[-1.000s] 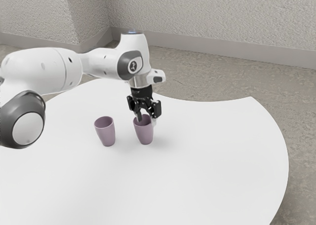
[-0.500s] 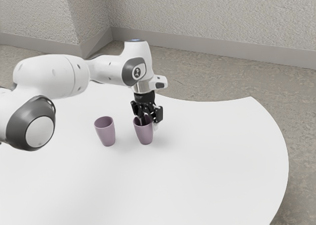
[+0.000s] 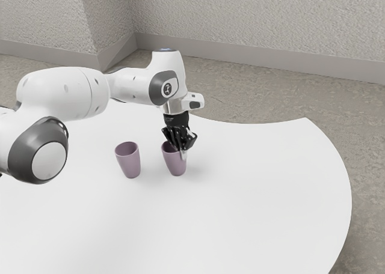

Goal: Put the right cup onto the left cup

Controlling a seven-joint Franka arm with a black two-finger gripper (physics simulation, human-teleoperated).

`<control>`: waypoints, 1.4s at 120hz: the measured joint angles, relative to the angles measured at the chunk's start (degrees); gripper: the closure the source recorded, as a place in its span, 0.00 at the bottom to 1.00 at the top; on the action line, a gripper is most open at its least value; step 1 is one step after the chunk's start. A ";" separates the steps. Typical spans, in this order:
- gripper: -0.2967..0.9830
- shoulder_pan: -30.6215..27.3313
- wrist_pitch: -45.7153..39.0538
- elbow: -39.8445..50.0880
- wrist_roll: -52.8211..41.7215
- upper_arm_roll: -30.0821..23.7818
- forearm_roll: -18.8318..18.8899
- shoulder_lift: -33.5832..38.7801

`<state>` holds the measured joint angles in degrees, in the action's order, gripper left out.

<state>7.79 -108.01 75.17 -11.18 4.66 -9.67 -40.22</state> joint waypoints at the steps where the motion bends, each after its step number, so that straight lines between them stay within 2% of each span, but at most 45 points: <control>1: 0.80 0.02 -0.01 0.00 0.00 0.00 -0.01 0.00; 28: 0.83 0.51 -0.14 0.15 0.10 0.51 0.05 1.15; 54: 0.84 0.94 0.12 3.88 0.25 1.04 0.81 7.30; 82: 0.85 1.35 0.65 11.60 0.79 1.22 4.46 17.60; 106: 0.85 1.18 2.69 14.37 1.81 1.23 8.06 22.84; 168: 0.85 0.93 4.89 18.22 3.60 5.06 11.26 26.11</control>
<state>8.72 -103.12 93.39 -7.58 9.72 1.60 -14.11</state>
